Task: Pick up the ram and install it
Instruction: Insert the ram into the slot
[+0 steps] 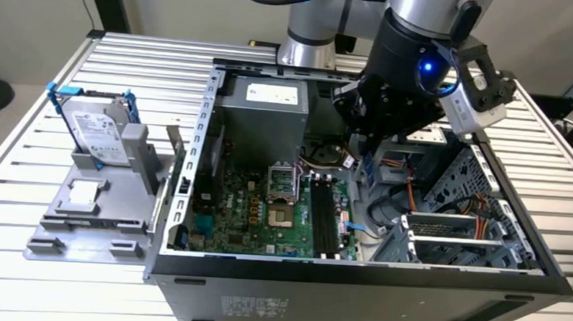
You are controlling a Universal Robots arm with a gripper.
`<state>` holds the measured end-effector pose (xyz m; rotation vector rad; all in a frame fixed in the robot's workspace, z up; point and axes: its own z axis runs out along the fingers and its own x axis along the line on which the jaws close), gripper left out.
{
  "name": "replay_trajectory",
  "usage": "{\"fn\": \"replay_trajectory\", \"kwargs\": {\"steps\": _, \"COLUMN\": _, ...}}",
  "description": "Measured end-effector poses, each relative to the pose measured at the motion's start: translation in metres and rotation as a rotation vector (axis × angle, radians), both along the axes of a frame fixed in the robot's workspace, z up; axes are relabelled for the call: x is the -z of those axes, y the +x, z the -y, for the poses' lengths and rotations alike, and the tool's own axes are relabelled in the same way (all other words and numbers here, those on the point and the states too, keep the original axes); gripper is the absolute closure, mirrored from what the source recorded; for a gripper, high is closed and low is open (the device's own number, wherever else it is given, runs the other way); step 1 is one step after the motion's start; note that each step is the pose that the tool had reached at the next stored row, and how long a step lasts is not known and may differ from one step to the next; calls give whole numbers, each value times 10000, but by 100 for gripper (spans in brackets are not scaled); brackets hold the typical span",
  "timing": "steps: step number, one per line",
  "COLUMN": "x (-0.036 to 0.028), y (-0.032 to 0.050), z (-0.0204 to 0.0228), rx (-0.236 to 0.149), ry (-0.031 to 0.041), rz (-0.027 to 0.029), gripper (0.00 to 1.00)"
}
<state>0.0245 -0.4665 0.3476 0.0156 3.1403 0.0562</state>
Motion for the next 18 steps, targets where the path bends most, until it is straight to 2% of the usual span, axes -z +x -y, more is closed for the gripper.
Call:
{"fn": "replay_trajectory", "kwargs": {"steps": 7, "x": 128, "y": 1, "z": -2, "rx": 134, "ry": -39, "rz": 0, "gripper": 100}}
{"fn": "replay_trajectory", "kwargs": {"steps": 18, "x": 329, "y": 1, "z": -3, "rx": 25, "ry": -43, "rz": 0, "gripper": 100}}
